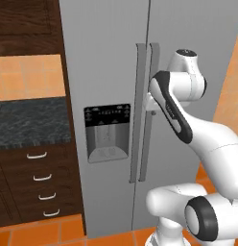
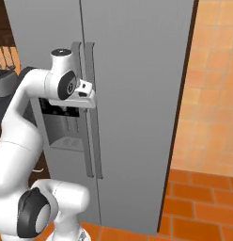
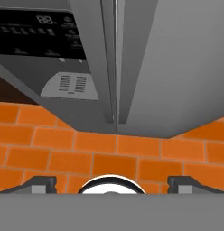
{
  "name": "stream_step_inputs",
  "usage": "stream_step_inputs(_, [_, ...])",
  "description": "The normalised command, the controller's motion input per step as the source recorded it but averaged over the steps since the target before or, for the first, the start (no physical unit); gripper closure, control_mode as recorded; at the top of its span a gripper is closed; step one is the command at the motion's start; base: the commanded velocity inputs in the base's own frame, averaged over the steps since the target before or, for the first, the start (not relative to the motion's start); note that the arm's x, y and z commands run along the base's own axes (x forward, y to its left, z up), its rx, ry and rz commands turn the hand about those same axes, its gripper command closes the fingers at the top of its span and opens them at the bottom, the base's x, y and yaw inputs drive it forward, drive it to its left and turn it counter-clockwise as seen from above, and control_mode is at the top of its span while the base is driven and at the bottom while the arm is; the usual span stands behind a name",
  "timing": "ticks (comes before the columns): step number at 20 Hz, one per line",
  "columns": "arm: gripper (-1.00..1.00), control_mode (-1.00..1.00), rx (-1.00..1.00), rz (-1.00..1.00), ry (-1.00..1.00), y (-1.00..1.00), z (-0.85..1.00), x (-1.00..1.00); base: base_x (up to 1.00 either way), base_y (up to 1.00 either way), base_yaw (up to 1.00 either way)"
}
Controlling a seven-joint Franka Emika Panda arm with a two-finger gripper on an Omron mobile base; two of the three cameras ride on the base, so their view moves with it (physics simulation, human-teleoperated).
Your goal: Take the strawberry from the fridge and place it on top of the pancake, located on the dining counter.
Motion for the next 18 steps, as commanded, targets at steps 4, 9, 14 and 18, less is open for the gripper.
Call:
stream_step_inputs(4, [-1.00, 1.00, 0.00, 0.00, 0.00, 0.00, 0.00, 0.00, -0.06, 0.00, 0.00])
stream_step_inputs(9, [-1.00, 1.00, 0.00, 0.00, 0.00, 0.00, 0.00, 0.00, -0.30, 0.00, 0.00])
stream_step_inputs(14, [-1.00, 1.00, 0.00, 0.00, 0.00, 0.00, 0.00, 0.00, -0.25, 0.00, 0.00])
stream_step_inputs(18, [-1.00, -1.00, 0.00, 0.00, 0.03, 0.00, 0.00, 0.15, 0.00, 0.00, 0.00])
